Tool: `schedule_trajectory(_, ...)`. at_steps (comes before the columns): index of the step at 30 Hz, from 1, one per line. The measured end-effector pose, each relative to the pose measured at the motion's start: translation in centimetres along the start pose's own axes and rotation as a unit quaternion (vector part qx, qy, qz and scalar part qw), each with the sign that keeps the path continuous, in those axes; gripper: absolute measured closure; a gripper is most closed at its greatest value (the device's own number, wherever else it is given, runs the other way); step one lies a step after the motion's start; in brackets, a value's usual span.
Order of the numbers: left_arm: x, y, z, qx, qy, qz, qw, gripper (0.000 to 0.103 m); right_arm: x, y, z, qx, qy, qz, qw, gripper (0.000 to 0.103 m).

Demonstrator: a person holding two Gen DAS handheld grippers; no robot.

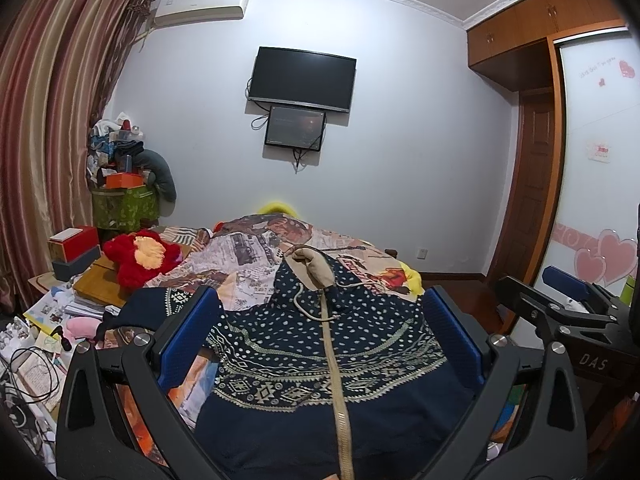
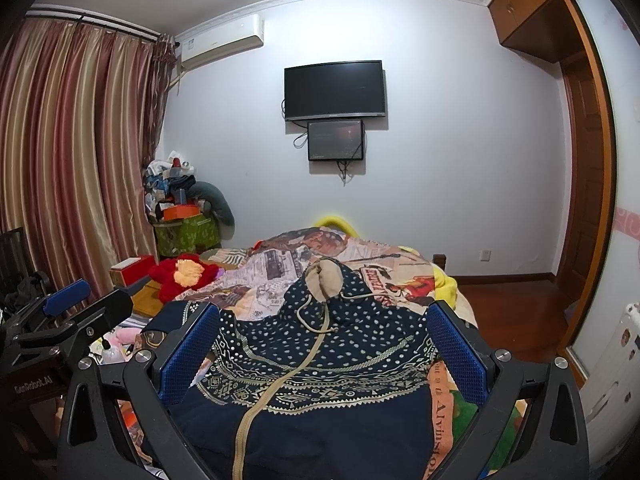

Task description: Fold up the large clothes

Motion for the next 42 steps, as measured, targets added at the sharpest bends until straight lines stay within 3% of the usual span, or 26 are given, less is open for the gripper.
schedule_trajectory(9,5.5,-6.0,-0.7,0.028,-0.002,0.023,0.9994,0.000,0.7,-5.4,0.1,0.025,0.021,-0.003,0.999,0.000)
schedule_trajectory(17,12.9,-13.4,-2.2,0.073,-0.028,0.093,0.9926,0.000,1.2,-16.4,-2.1,0.095,0.031,0.011,0.995,0.000)
schedule_trajectory(21,17.9,-17.6,-4.4,0.115,0.020,0.122,0.9856,0.000,1.4,-22.6,-3.5,0.130,0.028,0.017,0.991,0.000)
schedule_trajectory(28,28.1,-24.2,-10.4,0.194,0.091,0.200,0.9561,0.000,2.8,-32.4,-7.7,0.215,0.033,0.024,0.976,0.000)
schedule_trajectory(33,33.8,-26.4,-14.4,0.241,0.124,0.243,0.9315,0.000,4.3,-38.9,-12.8,0.309,0.055,0.037,0.949,0.000)
schedule_trajectory(36,36.0,-26.4,-16.1,0.266,0.177,0.235,0.9182,0.001,5.1,-41.9,-15.8,0.358,0.066,0.046,0.930,0.000)
schedule_trajectory(40,38.0,-26.7,-18.2,0.291,0.261,0.192,0.9001,0.013,6.8,-44.8,-19.5,0.422,0.075,0.069,0.901,0.000)
schedule_trajectory(42,38.4,-26.8,-18.5,0.290,0.284,0.181,0.8959,0.013,7.8,-46.1,-20.8,0.442,0.083,0.078,0.890,0.000)
Point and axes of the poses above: each gripper's, at about its wrist camera, not at the fingertips, and y roughly against the way its jaws point, x to its left, z to its top, the point moved 6 cm from there along -y, roughly the way its jaws point, and after that the axes turned 5 degrees about -x, right-handed, at the moved point
